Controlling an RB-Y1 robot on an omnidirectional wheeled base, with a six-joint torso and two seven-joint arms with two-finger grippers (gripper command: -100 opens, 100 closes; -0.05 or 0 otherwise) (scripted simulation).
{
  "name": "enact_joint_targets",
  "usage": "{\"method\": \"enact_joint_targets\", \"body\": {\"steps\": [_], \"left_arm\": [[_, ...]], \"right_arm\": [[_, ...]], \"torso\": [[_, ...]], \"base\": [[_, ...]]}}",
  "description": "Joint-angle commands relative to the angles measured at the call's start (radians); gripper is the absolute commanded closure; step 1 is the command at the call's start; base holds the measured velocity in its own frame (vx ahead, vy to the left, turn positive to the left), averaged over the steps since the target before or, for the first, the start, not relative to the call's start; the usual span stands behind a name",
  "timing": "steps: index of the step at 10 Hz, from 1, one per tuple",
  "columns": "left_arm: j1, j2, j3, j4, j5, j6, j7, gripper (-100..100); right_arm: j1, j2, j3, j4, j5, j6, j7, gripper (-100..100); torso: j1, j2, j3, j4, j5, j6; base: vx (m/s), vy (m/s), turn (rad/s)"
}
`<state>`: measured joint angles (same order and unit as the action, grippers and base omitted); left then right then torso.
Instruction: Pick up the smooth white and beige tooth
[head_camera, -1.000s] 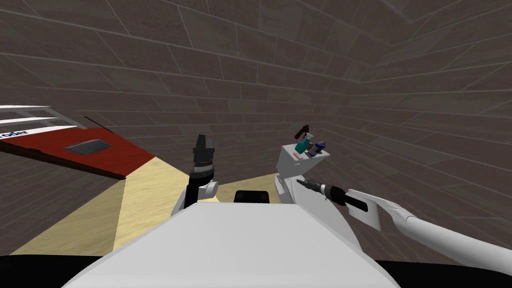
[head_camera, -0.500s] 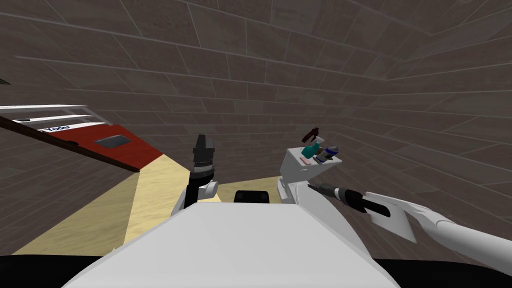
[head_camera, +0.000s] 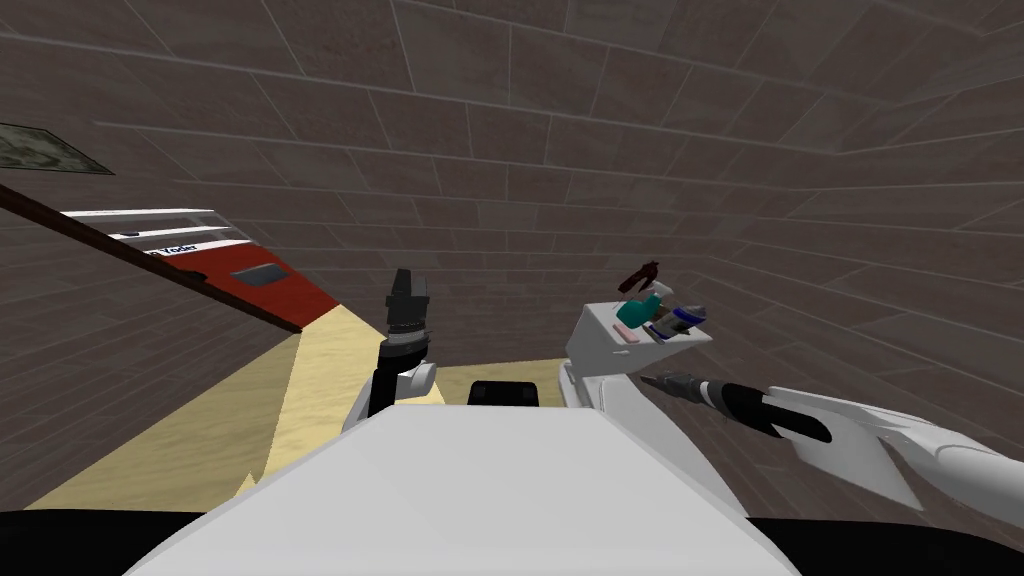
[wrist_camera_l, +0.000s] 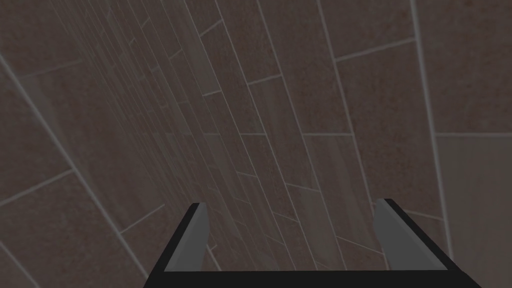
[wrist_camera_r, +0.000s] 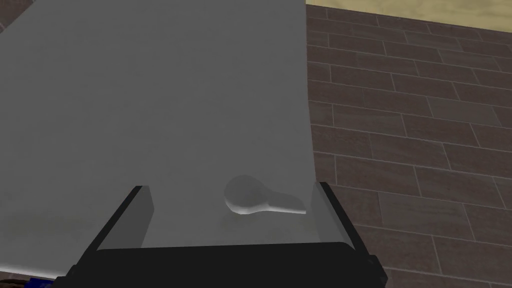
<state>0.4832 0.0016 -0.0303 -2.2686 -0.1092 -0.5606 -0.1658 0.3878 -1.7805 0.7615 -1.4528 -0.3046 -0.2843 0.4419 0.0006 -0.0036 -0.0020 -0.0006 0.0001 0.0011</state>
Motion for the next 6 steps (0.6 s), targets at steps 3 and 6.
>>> {"method": "enact_joint_targets", "body": {"steps": [3, 6], "left_arm": [[0.0, 0.0, 0.0, 0.0, 0.0, 0.0, 0.0, 0], [0.0, 0.0, 0.0, 0.0, 0.0, 0.0, 0.0, 0]], "right_arm": [[-0.002, -0.091, 0.044, 0.034, -0.001, 0.024, -0.008, -100], [0.007, -0.165, 0.075, 0.071, -0.011, 0.038, -0.004, -100]], "torso": [[0.001, 0.001, 0.0, 0.0, 0.0, 0.0], [0.001, -0.001, -0.001, 0.0, 0.0, 0.0]], "base": [[0.047, 0.016, 0.124], [0.074, 0.019, 0.141]]}}
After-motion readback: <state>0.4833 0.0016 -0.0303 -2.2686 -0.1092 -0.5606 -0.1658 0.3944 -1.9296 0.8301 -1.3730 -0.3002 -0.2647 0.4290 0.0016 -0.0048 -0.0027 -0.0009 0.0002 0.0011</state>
